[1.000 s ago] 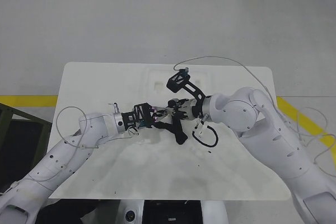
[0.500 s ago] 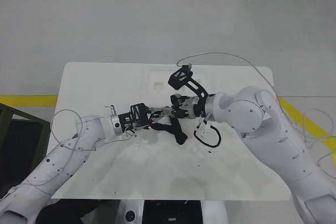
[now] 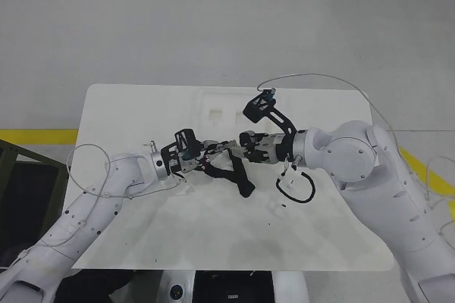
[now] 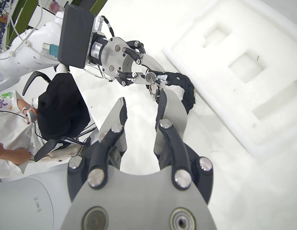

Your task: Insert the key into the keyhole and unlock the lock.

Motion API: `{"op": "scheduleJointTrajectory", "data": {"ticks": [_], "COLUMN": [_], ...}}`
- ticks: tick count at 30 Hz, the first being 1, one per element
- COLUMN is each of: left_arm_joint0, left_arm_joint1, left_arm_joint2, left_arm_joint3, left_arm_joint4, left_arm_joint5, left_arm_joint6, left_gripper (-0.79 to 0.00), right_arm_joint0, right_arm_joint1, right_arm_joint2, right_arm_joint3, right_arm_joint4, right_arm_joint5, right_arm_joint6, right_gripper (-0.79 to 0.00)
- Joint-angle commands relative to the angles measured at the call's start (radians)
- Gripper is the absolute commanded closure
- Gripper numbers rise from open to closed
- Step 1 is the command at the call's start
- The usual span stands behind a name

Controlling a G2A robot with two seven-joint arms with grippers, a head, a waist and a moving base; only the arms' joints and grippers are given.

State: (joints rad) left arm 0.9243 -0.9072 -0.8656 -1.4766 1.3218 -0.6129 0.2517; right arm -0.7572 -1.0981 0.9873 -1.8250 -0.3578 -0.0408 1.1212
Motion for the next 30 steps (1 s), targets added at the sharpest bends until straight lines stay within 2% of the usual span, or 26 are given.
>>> {"op": "scheduleJointTrajectory", "data": {"ticks": [1,22,30], "left_arm_joint0": [0.001,0.02,0.025], "left_arm_joint1": [-0.002,-0.022,-0.029], "left_arm_joint2": [-0.003,-0.038,-0.049], "left_arm_joint3": [0.001,0.0,0.0], "left_arm_joint4": [-0.003,0.018,0.027], "left_arm_joint5": [-0.004,-0.03,-0.039], "left_arm_joint6": [-0.002,-0.012,-0.014], "left_gripper": [0.0,0.0,0.0], "right_arm_joint0": [-0.001,0.011,0.02], "right_arm_joint1": [-0.001,-0.006,-0.01], "right_arm_joint2": [-0.001,-0.012,-0.025], "right_arm_joint3": [0.006,0.045,0.056], "right_arm_joint4": [-0.001,-0.006,-0.004], "right_arm_joint5": [0.001,-0.002,-0.005], "right_arm_joint6": [-0.009,-0.038,-0.04], "right_gripper": [-0.222,-0.099,0.0]}}
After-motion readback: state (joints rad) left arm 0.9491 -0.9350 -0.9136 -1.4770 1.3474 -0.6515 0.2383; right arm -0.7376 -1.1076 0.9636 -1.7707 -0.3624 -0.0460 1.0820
